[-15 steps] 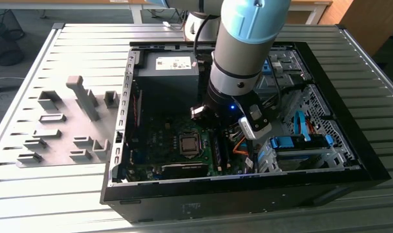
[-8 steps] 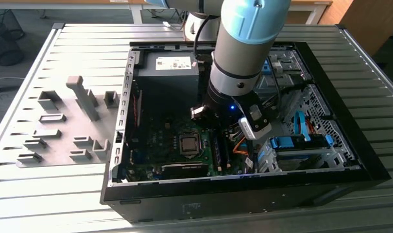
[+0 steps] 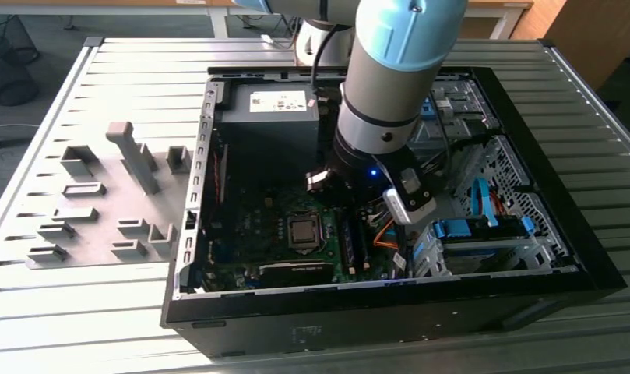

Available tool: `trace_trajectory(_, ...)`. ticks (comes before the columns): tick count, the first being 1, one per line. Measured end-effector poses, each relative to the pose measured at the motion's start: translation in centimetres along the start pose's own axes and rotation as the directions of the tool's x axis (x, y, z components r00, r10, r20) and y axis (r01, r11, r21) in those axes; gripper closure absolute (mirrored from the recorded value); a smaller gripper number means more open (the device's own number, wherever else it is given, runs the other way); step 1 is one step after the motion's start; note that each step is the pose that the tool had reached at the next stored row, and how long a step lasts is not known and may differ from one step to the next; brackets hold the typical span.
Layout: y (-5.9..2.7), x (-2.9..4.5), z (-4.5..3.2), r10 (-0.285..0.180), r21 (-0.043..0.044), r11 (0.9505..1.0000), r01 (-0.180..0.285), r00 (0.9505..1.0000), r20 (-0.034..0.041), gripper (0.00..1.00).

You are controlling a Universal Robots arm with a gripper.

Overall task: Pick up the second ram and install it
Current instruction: 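Insert the second ram into the second slot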

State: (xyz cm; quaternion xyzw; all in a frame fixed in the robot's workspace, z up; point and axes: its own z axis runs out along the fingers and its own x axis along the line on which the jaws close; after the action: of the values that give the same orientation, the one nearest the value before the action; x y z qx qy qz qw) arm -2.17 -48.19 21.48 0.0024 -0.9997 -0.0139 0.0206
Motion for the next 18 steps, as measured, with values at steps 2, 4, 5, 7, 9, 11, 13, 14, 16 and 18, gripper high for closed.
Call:
trace_trajectory(2,-0.03,-0.17,-0.01,0.001,-0.0009,1.0000,-0.001,1.0000,0.0000,0.86)
trace_trajectory(4,-0.13,-0.29,0.00,0.003,-0.0032,1.0000,-0.003,1.0000,0.0003,0.86)
trace_trajectory(5,-0.14,-0.29,-0.01,0.003,-0.0031,1.0000,-0.003,1.0000,0.0002,0.86)
trace_trajectory(7,-0.15,-0.25,-0.01,0.003,-0.0030,1.0000,-0.003,1.0000,0.0002,0.86)
trace_trajectory(9,-0.15,-0.22,0.01,0.004,-0.0031,1.0000,-0.004,1.0000,0.0002,0.86)
trace_trajectory(11,-0.16,-0.14,0.09,0.004,-0.0031,1.0000,-0.004,1.0000,0.0003,0.86)
trace_trajectory(13,-0.15,-0.02,0.18,0.004,-0.0030,1.0000,-0.004,1.0000,0.0003,0.86)
trace_trajectory(14,-0.15,0.04,0.23,0.004,-0.0031,1.0000,-0.004,1.0000,0.0003,0.86)
trace_trajectory(16,-0.16,0.11,0.31,0.004,-0.0031,1.0000,-0.004,1.0000,0.0002,0.86)
trace_trajectory(18,-0.16,0.11,0.33,0.004,-0.0029,1.0000,-0.004,1.0000,0.0001,0.86)
